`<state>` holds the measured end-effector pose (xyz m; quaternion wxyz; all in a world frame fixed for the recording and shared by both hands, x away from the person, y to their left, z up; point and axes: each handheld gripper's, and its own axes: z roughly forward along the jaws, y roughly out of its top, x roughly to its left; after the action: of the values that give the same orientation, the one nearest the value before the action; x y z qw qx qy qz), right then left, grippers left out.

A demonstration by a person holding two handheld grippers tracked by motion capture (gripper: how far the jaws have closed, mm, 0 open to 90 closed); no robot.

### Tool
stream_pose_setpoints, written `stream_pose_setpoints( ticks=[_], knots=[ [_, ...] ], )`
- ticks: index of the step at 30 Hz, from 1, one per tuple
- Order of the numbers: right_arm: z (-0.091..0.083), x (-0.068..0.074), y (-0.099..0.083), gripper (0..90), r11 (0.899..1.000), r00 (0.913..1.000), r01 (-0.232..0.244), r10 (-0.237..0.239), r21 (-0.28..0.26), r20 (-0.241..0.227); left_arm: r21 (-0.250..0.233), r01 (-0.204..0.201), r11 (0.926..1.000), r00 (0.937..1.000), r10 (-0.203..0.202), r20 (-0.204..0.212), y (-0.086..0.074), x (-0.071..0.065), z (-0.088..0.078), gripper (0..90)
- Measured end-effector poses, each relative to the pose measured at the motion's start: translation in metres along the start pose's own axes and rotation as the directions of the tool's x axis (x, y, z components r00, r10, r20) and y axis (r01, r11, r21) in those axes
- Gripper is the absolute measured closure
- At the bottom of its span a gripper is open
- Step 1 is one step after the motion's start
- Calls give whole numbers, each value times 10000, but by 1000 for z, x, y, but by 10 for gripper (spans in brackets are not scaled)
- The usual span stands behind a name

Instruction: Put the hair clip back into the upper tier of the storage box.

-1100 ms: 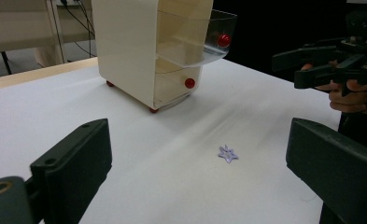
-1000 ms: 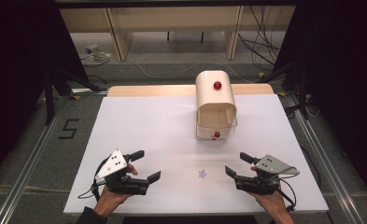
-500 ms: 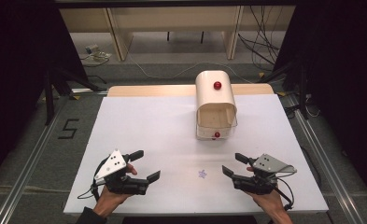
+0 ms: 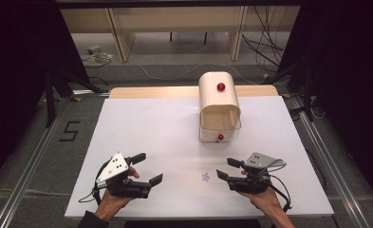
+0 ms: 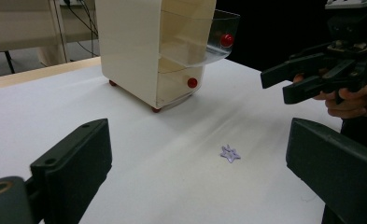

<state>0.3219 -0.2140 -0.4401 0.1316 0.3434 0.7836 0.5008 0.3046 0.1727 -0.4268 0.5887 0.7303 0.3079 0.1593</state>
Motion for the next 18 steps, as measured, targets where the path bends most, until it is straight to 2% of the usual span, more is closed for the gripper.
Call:
stream_pose_setpoints(
  ticks=[2, 5, 6, 9, 18],
  knots=[
    [3, 0, 1, 397, 9999, 10000, 60, -59, 158, -64, -4, -12, 10000, 10000, 12, 0, 0, 0, 0, 65],
    [15, -1, 1, 406, 9961, 9996, 106, -82, 876, -274, 1, 6, 10000, 10000, -6, 6, 0, 0, 0, 65],
    [15, -1, 1, 406, 9961, 9996, 106, -82, 876, -274, -19, 31, 10000, 10000, -31, 5, 0, 0, 0, 65],
    [27, -2, 2, 426, 9883, 9992, 63, -1, 1522, -408, -20, 41, 10000, 10000, -41, 13, 0, 1, 0, 65],
    [46, -5, 3, 490, 9746, 9981, 111, 27, 2237, -612, 3, 37, 10000, 10000, -37, 30, 0, 1, 0, 65]
  ],
)
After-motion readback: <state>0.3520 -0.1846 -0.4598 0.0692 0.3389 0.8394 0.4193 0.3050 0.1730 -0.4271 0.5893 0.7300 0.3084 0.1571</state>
